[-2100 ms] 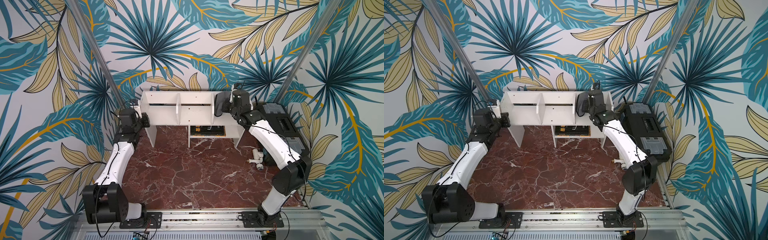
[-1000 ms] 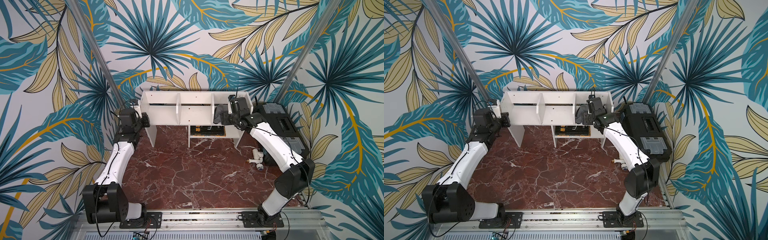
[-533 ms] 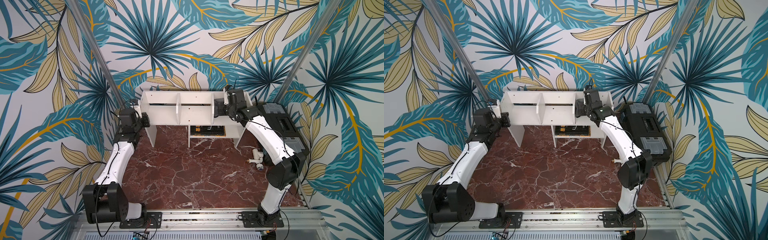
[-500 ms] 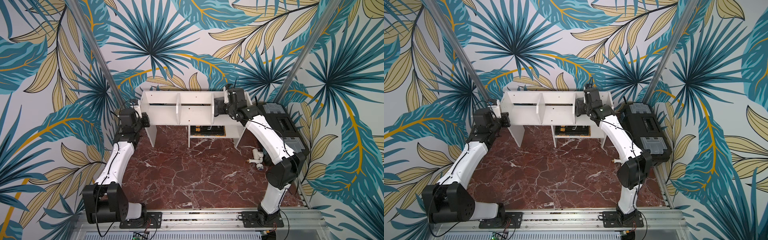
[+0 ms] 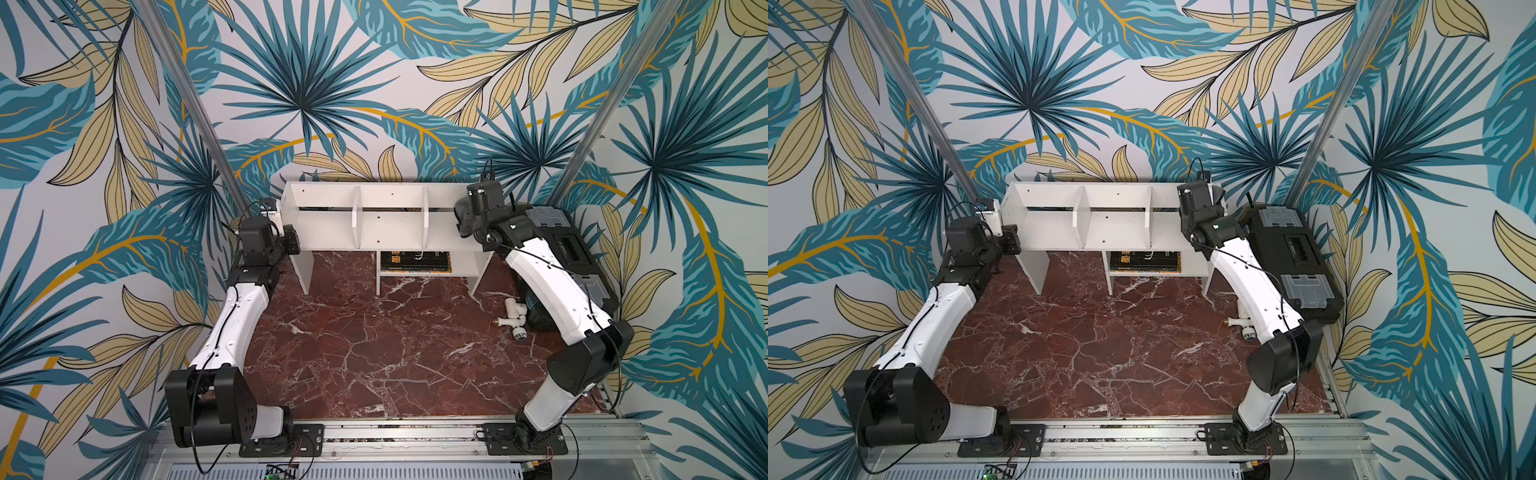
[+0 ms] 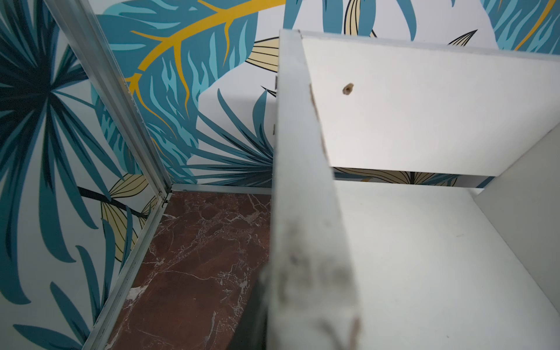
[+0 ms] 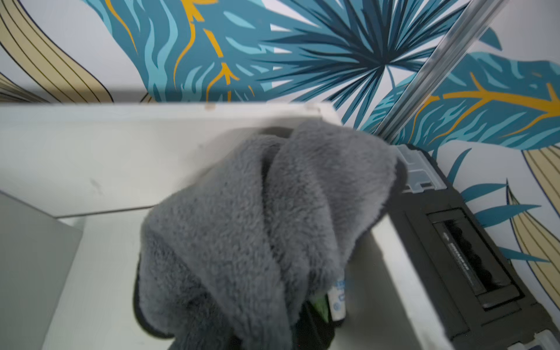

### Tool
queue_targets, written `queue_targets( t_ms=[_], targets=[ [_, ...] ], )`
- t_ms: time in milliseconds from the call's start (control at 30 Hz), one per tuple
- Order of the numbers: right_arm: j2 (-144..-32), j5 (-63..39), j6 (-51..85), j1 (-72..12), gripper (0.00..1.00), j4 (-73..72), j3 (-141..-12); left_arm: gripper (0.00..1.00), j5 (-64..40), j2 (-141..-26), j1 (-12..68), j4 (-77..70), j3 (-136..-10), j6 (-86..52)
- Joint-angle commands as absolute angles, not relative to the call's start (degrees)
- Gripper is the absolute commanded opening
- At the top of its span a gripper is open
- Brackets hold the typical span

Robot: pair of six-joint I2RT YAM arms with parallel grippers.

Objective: Wipe the bookshelf clean with a cloth
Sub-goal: Wipe the dust from the shelf.

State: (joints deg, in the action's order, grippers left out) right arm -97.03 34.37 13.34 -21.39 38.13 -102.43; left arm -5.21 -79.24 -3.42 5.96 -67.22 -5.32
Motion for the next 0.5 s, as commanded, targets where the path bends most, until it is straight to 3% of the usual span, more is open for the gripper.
queue_targets(
  t_ms=[0,267,467],
  targets=[
    [-95.3,28.2,18.9,-21.5,0.00,37.3,-95.3,0.00,-12.7,-80.0,-1.6,9.0,-67.3,-11.3],
    [-98.8,4.2,23.6,-22.8,0.00,27.6,-96.3,0.00,-13.3,-80.0,-1.5,8.7,-67.2,-11.6],
    [-95.1,10.2,24.0,-23.5,0.00,29.8,-92.6,0.00,-13.2,-80.0,-1.5,8.6,-67.1,-11.7]
  ],
)
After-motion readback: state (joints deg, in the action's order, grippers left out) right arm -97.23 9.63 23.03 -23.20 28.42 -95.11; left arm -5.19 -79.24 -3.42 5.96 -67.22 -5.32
